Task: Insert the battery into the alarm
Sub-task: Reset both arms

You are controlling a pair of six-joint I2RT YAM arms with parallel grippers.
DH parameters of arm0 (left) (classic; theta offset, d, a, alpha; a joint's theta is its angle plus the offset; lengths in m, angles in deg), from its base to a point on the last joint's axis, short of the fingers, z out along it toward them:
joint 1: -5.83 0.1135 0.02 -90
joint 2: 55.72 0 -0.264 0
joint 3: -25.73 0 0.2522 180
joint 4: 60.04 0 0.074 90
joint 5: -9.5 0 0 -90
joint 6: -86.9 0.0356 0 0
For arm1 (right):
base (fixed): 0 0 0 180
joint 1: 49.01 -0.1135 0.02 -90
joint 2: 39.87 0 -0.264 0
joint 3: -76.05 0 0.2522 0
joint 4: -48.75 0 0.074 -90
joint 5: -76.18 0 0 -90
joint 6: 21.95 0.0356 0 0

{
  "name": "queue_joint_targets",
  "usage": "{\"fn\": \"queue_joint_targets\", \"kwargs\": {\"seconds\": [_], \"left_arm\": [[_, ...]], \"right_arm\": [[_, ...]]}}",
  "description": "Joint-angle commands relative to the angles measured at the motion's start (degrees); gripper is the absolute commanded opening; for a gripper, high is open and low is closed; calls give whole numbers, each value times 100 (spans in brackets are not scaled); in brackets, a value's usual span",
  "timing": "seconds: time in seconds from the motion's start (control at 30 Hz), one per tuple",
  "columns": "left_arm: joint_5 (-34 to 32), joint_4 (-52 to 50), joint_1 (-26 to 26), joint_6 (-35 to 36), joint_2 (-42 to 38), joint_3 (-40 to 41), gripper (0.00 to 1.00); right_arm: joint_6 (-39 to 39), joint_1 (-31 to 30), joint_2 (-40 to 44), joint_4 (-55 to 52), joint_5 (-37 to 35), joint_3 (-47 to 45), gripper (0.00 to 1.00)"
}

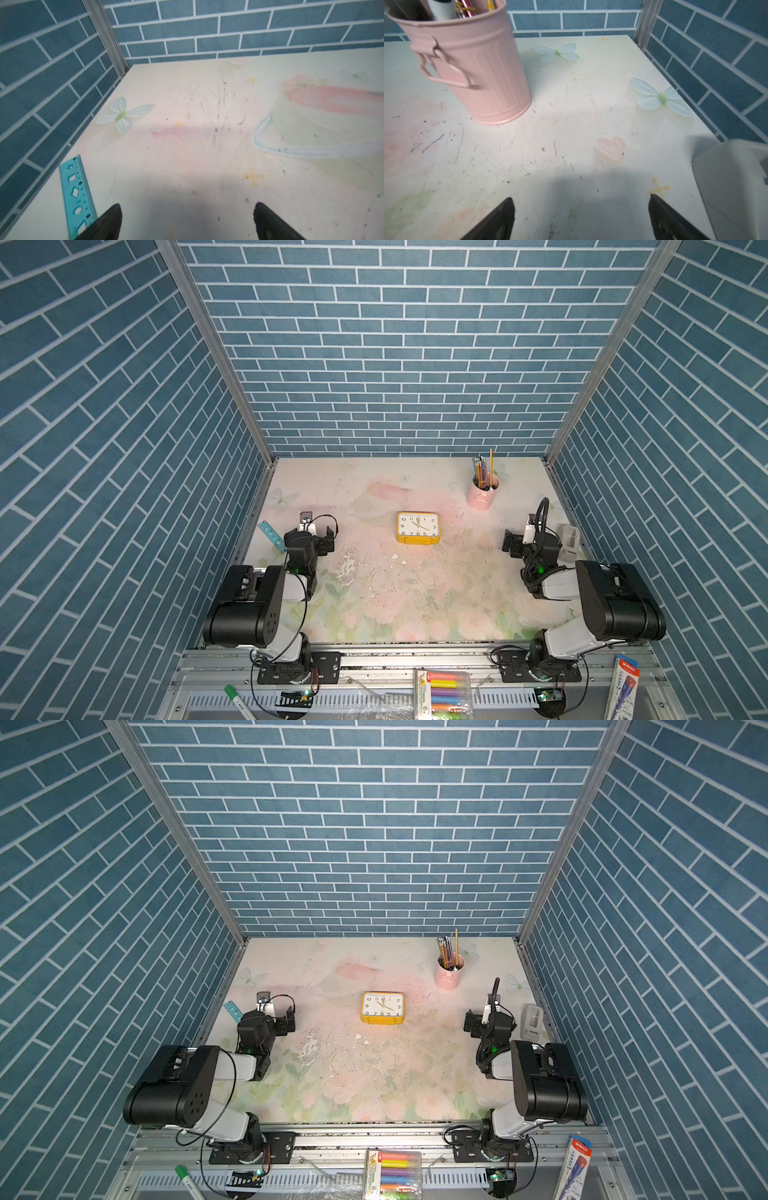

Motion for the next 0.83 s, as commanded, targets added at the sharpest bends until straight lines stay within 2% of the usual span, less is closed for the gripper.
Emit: {"fn": "queue_joint_targets", "kwargs": {"seconds": [0.0, 0.07, 0.1, 0.17, 0.37, 0.8], "left_arm": [[-35, 234, 31, 47, -12, -236, 99], [-198, -388, 1, 42, 8, -564, 99], [-308, -325, -89, 112, 4, -516, 99], [-120, -481, -94, 184, 29, -632, 99], [-66, -502, -93, 195, 22, -636, 100], [-50, -437, -92, 200, 21, -604, 100]], "right_arm": [[-247, 17, -28, 109, 95, 312, 99], [-202, 17, -23, 85, -11, 331, 99], [-202, 17, 19, 29, -36, 316, 99], [-198, 12, -8, 35, 15, 331, 99], [-66, 112, -24, -296, 79, 517, 99], [-66, 121, -21, -289, 86, 511, 99]]}}
